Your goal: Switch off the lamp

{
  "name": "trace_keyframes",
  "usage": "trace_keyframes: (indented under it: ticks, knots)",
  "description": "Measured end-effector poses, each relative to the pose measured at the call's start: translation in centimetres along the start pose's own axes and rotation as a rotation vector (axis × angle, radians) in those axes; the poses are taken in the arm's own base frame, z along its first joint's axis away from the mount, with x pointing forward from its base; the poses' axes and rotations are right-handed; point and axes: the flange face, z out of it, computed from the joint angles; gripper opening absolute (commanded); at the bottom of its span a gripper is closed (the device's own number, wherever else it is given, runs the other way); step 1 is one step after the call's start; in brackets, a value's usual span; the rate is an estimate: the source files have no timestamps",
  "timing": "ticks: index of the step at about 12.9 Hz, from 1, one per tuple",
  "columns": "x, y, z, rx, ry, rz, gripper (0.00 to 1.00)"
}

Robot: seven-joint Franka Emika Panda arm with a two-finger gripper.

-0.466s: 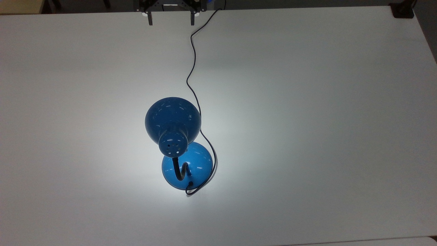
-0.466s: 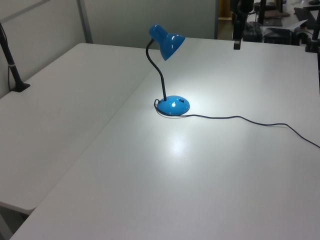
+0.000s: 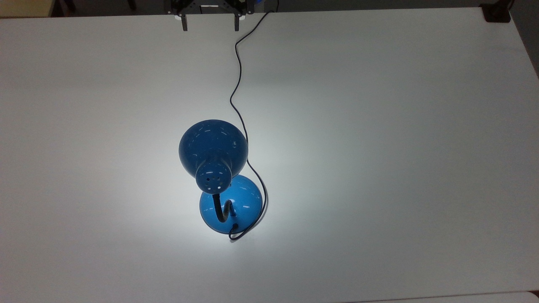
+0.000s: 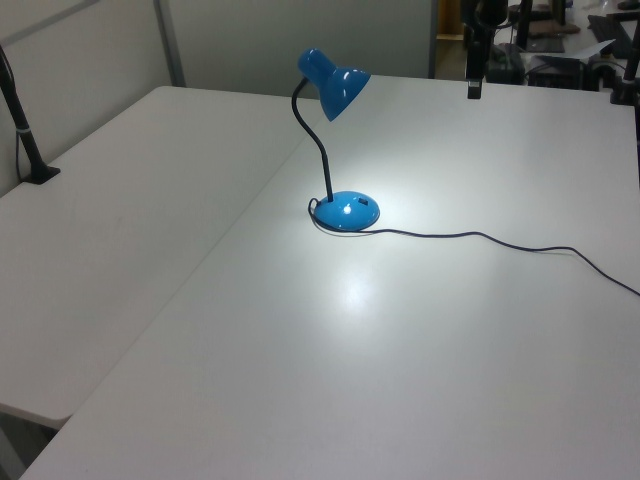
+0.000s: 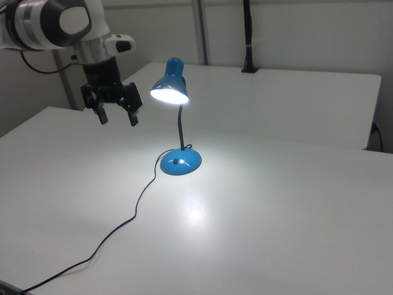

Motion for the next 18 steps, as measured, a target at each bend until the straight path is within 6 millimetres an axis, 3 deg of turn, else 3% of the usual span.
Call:
trace_keyframes:
  ticks: [3,4,5,6,8,10,11,18]
  knots:
    - [0.03,0.0,0.07,0.0,-0.001,0.0,0.98]
    - [0.06,0.0,0.14,0.0,-0.002,0.0,0.91]
    - [0.08,-0.01,0.18,0.0,-0.003,0.0,0.79]
    - [0.09,-0.01,0.21,0.001,-0.004,0.0,0.59]
    - [0.08,-0.01,0.31,0.001,-0.009,0.0,0.29]
    - [-0.15,-0.02,0.5,0.002,-0.03,-0.001,0.06]
    - [-0.2,-0.03,0.54,0.002,-0.035,-0.001,0.0]
    - [-0.13,-0.04,0.81,0.003,-0.042,-0.001,0.0]
